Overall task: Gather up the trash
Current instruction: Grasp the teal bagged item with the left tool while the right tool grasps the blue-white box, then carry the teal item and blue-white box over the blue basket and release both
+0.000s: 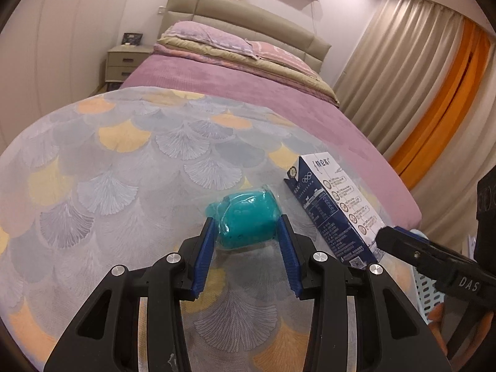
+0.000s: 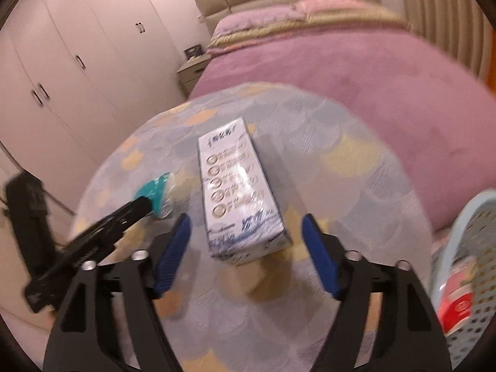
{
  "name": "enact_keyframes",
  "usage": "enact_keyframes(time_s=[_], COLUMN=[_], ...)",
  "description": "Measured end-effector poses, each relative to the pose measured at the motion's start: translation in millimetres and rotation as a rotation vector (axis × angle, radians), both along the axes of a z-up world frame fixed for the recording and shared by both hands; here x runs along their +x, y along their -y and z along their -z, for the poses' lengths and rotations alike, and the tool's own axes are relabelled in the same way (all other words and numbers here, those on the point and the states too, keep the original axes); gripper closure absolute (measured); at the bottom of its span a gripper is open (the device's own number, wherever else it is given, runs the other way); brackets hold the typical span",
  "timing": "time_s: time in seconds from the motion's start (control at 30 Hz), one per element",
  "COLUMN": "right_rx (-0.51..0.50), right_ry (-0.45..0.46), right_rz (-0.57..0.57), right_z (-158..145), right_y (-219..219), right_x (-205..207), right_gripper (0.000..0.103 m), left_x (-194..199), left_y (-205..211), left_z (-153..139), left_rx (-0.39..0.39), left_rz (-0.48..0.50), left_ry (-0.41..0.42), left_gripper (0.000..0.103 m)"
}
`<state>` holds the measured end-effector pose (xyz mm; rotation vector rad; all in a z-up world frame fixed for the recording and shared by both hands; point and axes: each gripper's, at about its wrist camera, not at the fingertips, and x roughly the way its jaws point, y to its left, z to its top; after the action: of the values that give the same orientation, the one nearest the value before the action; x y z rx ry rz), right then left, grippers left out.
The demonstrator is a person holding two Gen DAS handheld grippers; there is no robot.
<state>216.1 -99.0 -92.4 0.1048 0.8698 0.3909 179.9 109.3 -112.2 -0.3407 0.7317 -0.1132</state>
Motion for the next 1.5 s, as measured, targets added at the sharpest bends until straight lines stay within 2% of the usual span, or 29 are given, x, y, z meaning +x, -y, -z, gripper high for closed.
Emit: enact_keyframes(time_s=[0.17, 0.47, 0.8, 0.87, 0.97, 1.17, 1.33, 1.5], right_rx=[-0.094, -0.094, -0.16, -0.172, -0.2, -0.219, -0.235, -0.229], right_ry=[0.052, 0.055, 0.016, 0.011, 0.036, 0.094, 0.111, 0.151], right_rz=[0.026, 0.012, -0.006, -0.013, -0.022, -0.015, 0.001, 0.03], right_z=[11, 13, 19, 21, 21, 19, 15, -3], right_y=[-12, -14, -29, -32, -38, -39, -33, -17], right_x=[5, 17, 24, 25, 20, 11, 0, -20], right_gripper=[0.025, 0.025, 0.026, 0.037, 0.042, 0.045, 0.046, 0.049], left_x=[0, -1, -2, -3, -3, -5, -8, -20], left_y=[0, 6, 6, 6, 7, 6, 6, 24], left_z=[1, 1, 0, 0, 0, -2, -8, -25], left_rx=[-0.005, 0.029, 0.028, 0.027, 0.027, 0.032, -0.013, 0.002], left_rz=[-0.001, 0.012, 0.012, 0.011, 0.011, 0.004, 0.006, 0.047], left_ry=[-0.002, -0.001, -0.004, -0.005, -0.004, 0.006, 0.021, 0.059], left_gripper=[0.064, 0.064, 0.064, 0.064, 0.064, 0.064, 0.064, 0.064])
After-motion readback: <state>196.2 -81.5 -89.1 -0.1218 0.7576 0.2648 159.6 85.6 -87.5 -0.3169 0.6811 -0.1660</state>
